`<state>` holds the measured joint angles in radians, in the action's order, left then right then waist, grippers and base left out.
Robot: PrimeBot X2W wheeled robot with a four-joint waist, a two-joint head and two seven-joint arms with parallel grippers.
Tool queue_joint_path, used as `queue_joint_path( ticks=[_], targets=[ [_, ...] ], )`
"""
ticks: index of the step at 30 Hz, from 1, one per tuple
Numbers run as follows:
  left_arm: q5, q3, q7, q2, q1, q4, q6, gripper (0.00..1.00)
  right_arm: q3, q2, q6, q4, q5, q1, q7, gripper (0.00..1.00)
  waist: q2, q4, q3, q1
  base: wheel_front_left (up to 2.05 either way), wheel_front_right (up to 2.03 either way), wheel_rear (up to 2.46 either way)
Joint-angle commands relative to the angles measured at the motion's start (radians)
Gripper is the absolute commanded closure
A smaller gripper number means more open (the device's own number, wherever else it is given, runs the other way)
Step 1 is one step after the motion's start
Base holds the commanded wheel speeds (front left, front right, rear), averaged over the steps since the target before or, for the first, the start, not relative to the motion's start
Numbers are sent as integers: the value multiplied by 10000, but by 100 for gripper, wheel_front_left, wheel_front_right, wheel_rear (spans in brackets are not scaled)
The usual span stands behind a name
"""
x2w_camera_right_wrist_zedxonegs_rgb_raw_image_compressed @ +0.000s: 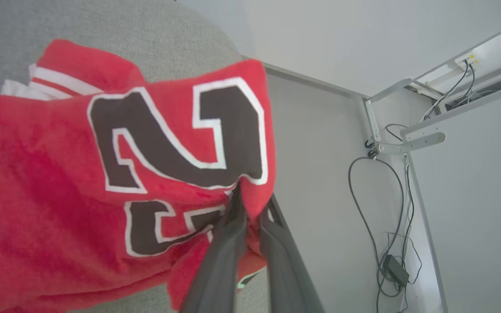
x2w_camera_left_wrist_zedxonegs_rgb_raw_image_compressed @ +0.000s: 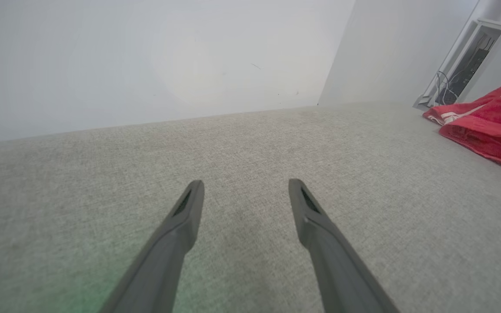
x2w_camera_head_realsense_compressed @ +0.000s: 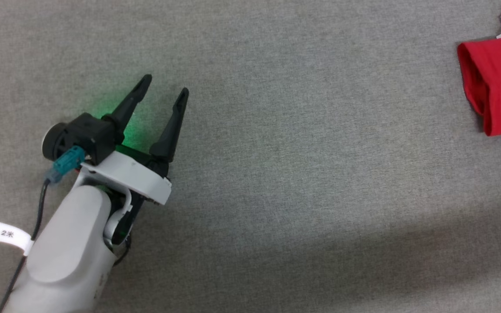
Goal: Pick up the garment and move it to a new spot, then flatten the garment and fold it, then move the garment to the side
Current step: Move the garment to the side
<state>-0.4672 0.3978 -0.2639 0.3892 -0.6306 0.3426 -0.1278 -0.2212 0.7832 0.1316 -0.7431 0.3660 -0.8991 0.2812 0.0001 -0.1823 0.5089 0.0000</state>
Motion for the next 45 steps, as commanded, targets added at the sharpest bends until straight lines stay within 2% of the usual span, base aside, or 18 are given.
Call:
queue_joint_path(
  ticks=[1,10,11,13,14,15,16,17,31,45],
  targets=[
    [-2,10,3,20,-80,67,-31,0,-10,-134,-20,-154,-110,-115,-90,100,-1,43,18,0,0,0,0],
    [-19,22,4,-66,-125,94,-28,0,61,-658,-19,-1561,-323,-436,-486,100,-1,339,19,0,0,0,0],
    [-16,15,4,-75,-115,91,-28,0,87,-705,-19,-1693,-339,-490,-561,97,-1,366,8,0,0,0,0],
    [-9,-16,4,-88,-74,86,-30,0,79,-770,-20,-1901,-438,-610,-738,71,-1,409,-27,0,0,0,0],
    [-10,-45,4,-91,-45,84,-30,0,36,-797,-19,-1973,-473,-665,-824,52,-1,427,-55,0,0,0,0],
    [-21,-72,4,-87,-11,79,-30,0,26,-826,-20,-2033,-521,-761,-921,42,-1,438,-94,0,0,0,0],
    [-27,-95,4,-90,25,85,-30,0,34,-828,-20,-2094,-555,-832,-998,11,-1,450,-149,0,0,0,0],
    [-27,-119,4,-95,59,86,-30,0,18,-813,-20,-2158,-578,-898,-1072,0,-1,466,-209,0,0,0,0],
    [-250,-755,4,-167,996,6,-30,0,-359,-1259,-20,-2034,-277,-949,-2293,0,-1,880,-1702,0,0,0,0],
    [-52,-2247,3,-185,3138,-31,-30,0,-781,-2339,-20,-1284,182,1520,-4993,0,-1,1754,-3976,0,0,0,0]
  ],
)
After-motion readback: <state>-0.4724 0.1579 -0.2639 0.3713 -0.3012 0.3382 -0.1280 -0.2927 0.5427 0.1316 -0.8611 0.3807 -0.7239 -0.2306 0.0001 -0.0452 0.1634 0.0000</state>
